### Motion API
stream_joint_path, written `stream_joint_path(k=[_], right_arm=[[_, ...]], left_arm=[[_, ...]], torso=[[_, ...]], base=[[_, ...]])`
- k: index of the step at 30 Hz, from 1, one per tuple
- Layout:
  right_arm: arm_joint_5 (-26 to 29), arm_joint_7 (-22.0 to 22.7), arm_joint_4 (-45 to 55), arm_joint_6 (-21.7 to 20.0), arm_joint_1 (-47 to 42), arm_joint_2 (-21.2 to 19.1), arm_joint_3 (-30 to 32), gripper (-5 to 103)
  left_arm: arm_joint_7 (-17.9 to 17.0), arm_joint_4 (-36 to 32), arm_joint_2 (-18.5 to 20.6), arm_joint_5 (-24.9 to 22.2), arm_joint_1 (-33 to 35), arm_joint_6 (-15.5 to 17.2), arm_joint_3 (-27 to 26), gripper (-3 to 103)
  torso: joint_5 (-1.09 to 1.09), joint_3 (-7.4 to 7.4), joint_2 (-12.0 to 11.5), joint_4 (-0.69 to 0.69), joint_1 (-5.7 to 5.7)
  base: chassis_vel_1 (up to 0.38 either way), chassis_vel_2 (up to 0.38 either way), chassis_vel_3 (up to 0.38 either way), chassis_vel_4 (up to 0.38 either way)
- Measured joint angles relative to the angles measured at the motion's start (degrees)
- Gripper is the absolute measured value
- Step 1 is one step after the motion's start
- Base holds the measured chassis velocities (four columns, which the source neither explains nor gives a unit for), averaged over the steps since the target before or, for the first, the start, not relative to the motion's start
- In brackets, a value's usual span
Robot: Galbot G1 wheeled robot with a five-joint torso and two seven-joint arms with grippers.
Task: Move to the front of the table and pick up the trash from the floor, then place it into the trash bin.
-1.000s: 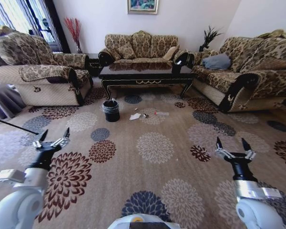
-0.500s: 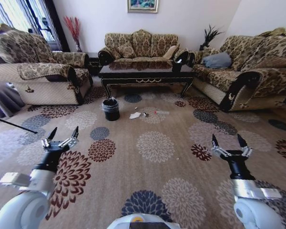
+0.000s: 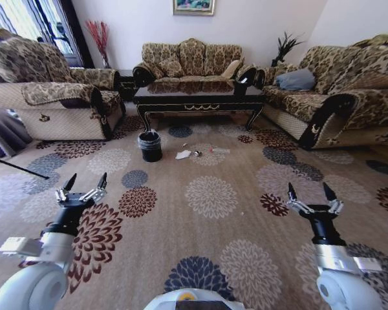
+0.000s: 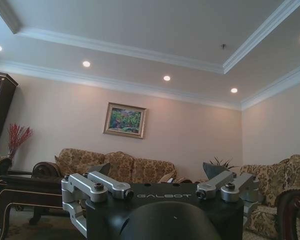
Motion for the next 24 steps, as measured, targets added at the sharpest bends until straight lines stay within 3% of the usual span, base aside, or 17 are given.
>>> stream_joint_path(k=[24], right_arm=[[-0.56, -0.41, -1.73, 2.49, 0.44, -0.17, -0.21, 100]], left_arm=[[-0.08, 0.78, -1.39, 3.45, 1.45, -0.22, 0.91, 100]], torso=[[0.00, -4.30, -5.20, 0.00, -0.85]], base=[[0.000, 0.000, 0.000, 0.000]])
